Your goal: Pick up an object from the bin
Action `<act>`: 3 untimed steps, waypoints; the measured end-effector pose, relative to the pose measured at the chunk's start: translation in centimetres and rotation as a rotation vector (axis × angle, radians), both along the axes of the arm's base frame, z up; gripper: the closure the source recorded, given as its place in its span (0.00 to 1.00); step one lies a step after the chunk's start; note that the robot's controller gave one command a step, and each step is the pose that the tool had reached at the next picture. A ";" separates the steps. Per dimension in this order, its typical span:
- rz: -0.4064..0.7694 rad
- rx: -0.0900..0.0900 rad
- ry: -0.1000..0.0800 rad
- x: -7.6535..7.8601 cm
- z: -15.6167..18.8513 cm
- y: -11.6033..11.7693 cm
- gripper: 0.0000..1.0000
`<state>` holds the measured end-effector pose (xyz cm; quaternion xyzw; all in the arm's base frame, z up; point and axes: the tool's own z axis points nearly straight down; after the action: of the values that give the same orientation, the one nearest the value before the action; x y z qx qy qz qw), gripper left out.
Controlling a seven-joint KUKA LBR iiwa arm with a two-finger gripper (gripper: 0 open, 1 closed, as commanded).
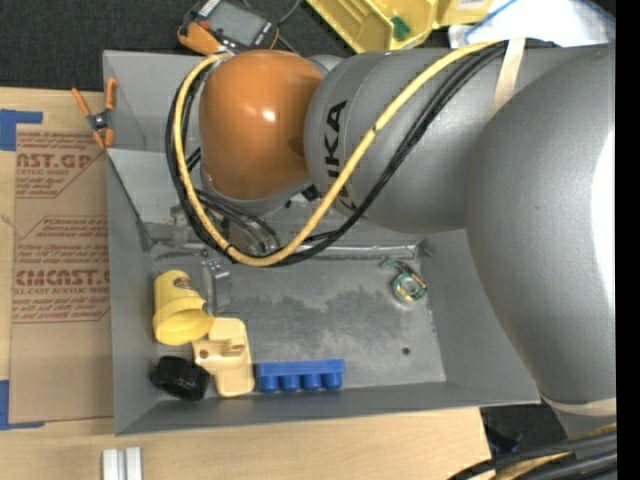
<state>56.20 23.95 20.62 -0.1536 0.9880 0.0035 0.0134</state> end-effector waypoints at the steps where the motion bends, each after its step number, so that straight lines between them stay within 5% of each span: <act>1: 0.003 -0.001 0.001 0.7 -8.4 -0.9 0.00; 2: 0.052 0.001 -0.007 -2.4 -6.4 -2.5 0.00; 3: 0.037 -0.002 0.005 1.7 -13.5 -1.6 0.00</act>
Offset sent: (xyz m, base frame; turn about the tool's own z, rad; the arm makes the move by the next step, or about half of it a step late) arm -0.0334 -0.0306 -0.0437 -0.0678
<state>57.95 22.38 7.08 -0.1717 0.9851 0.0033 0.0110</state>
